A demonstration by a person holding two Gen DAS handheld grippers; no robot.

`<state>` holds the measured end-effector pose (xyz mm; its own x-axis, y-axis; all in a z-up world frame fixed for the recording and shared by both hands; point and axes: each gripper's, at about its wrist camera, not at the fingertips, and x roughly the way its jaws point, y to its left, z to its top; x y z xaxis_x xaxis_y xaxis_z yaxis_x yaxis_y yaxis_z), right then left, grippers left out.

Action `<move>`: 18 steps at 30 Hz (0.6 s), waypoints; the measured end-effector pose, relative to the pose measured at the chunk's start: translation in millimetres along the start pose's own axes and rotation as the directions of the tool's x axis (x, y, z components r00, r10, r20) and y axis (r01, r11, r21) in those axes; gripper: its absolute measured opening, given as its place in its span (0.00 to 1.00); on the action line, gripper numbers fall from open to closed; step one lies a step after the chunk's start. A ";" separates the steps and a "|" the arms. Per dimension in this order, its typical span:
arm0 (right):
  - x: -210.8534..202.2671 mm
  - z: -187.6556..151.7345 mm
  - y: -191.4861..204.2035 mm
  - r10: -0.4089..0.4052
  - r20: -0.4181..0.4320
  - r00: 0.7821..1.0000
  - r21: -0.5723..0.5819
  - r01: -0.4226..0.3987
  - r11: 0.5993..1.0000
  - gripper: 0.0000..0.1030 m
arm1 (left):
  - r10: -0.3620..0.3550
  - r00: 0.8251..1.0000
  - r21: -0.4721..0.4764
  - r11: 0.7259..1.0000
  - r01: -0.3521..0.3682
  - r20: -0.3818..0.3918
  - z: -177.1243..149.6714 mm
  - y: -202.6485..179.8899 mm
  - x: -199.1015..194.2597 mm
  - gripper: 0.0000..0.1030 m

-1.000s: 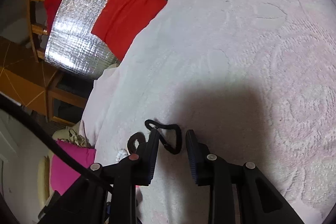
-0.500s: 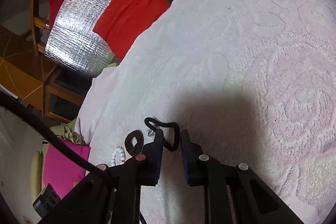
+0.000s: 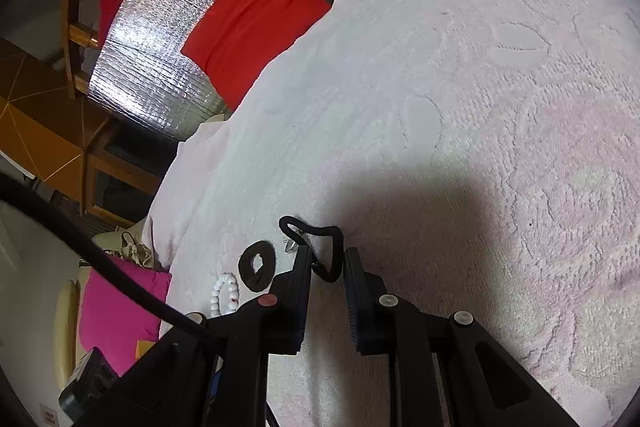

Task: Organize jewelry
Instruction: 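Grasp the black cord loop with the right tool while the left tool grasps the clear-pink bracelet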

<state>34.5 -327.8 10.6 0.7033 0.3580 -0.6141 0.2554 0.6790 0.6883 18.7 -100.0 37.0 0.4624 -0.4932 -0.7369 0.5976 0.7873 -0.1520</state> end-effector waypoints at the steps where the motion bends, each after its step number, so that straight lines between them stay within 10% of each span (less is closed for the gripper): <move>1: -0.2 -0.2 -0.3 0.000 0.000 1.000 0.002 0.000 1.000 0.18 | 0.009 1.000 -0.004 1.000 -0.009 -0.003 0.1 1.3 0.2 0.18; 12: -1.5 -0.1 -6.7 0.021 -0.017 1.000 0.044 -0.020 0.999 0.20 | 0.008 1.000 0.002 1.000 -0.008 -0.020 -0.5 -3.6 12.7 0.28; 18: 4.3 -2.8 -5.6 0.009 -0.020 1.000 0.045 -0.009 0.999 0.21 | -0.002 1.000 -0.002 1.000 0.002 -0.017 1.8 -7.6 14.4 0.09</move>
<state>34.3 -328.3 3.0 0.6921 0.3774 -0.6153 0.2789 0.6464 0.7102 22.0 -113.8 28.8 0.4502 -0.4884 -0.7475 0.5969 0.7872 -0.1549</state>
